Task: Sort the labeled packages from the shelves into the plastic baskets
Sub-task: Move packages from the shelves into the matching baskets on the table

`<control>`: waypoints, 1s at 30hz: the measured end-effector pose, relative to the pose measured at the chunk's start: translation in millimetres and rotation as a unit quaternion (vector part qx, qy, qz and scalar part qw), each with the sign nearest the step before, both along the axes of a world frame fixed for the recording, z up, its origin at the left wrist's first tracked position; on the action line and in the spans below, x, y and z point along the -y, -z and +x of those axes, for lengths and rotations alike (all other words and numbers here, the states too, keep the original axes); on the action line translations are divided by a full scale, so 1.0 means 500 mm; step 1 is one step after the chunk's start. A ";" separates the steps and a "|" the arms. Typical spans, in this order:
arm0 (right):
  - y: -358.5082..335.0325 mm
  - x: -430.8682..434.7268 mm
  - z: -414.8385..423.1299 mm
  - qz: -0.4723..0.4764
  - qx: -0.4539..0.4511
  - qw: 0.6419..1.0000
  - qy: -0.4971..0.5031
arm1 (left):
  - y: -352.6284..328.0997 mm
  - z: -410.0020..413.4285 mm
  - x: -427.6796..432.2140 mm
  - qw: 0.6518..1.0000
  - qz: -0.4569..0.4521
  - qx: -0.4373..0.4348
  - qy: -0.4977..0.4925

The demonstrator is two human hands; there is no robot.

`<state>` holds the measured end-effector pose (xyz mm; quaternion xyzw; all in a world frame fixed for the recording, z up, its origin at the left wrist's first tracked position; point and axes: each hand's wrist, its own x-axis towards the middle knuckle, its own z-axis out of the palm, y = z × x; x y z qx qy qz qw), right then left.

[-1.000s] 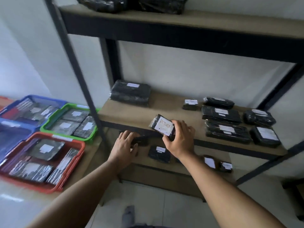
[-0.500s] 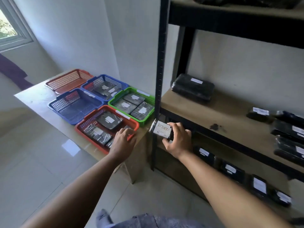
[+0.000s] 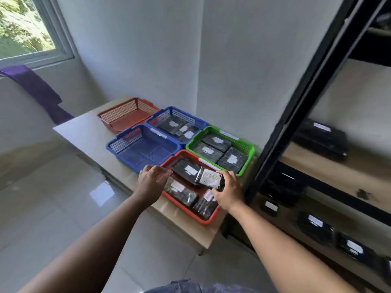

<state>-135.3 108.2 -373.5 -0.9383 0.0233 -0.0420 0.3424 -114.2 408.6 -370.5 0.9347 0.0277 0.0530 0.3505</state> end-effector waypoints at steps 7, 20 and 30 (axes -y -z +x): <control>-0.018 -0.151 0.072 0.011 -0.020 0.999 0.035 | 0.004 0.066 -0.157 0.999 -0.021 -0.032 -0.023; 0.023 -0.337 0.387 0.074 -0.047 0.993 0.084 | 0.024 0.248 -0.279 0.996 0.002 -0.078 0.032; 0.040 -0.444 0.603 0.077 -0.102 0.989 0.076 | -0.005 0.453 -0.375 0.995 0.020 -0.090 0.026</control>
